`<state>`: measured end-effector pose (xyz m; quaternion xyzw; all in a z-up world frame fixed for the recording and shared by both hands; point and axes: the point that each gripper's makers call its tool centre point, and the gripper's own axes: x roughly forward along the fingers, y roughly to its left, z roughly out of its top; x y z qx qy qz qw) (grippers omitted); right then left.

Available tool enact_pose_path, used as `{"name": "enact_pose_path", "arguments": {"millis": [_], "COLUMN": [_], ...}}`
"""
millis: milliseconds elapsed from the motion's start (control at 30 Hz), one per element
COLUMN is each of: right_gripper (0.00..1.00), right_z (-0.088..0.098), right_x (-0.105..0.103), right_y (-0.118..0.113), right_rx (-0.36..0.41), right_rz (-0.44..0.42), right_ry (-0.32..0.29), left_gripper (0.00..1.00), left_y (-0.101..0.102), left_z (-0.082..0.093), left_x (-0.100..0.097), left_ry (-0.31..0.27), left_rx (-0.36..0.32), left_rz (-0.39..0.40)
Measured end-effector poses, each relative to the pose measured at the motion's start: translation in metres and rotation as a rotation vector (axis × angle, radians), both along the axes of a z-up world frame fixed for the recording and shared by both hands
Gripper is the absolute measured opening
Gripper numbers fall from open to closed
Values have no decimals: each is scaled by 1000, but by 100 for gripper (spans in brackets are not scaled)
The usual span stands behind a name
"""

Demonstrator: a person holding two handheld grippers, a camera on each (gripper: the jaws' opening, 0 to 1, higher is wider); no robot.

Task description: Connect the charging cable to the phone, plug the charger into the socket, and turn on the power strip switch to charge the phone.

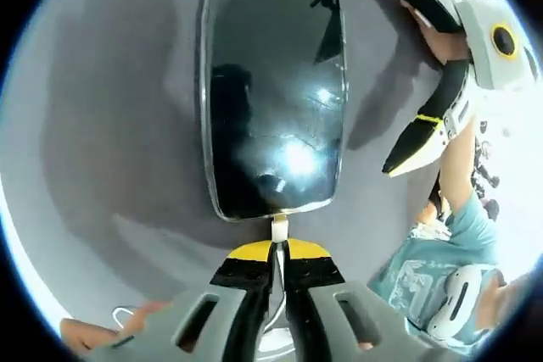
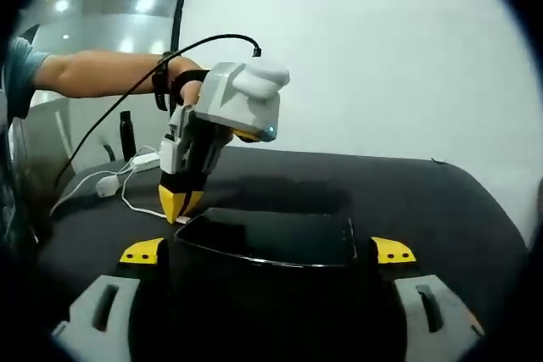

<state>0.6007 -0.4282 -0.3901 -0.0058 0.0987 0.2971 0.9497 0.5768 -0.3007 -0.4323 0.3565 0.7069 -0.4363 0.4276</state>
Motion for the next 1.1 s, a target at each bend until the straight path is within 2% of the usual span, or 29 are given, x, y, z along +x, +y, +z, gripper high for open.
{"name": "enact_pose_path", "arguments": {"millis": [267, 433, 500, 667, 767, 867, 1033, 1100], "right_gripper": [93, 93, 93, 93, 93, 93, 93, 93], "right_z": [1, -1, -1, -1, -1, -2, -2, -2], "right_x": [1, 0, -1, -2, -2, -2, -3, -3], "right_y": [-1, 2, 4, 6, 5, 5, 6, 6], "right_rx": [10, -3, -7, -7, -6, -13, -9, -7], "right_rz": [-1, 0, 0, 4, 2, -3, -2, 0], "right_ry": [1, 1, 2, 2, 0, 2, 3, 3], "left_gripper": [1, 1, 1, 1, 1, 1, 1, 1], "left_y": [-1, -2, -3, -1, -2, 0, -7, -5], "left_z": [-2, -2, -1, -2, -2, -1, -1, -1], "left_x": [0, -1, 1, 0, -1, 1, 4, 4], "left_ry": [6, -10, -24, -52, -55, -44, -25, -24], "left_rx": [22, 73, 100, 169, 169, 140, 47, 52], "left_rz": [-10, -29, -8, -40, -90, -87, -18, -29]}}
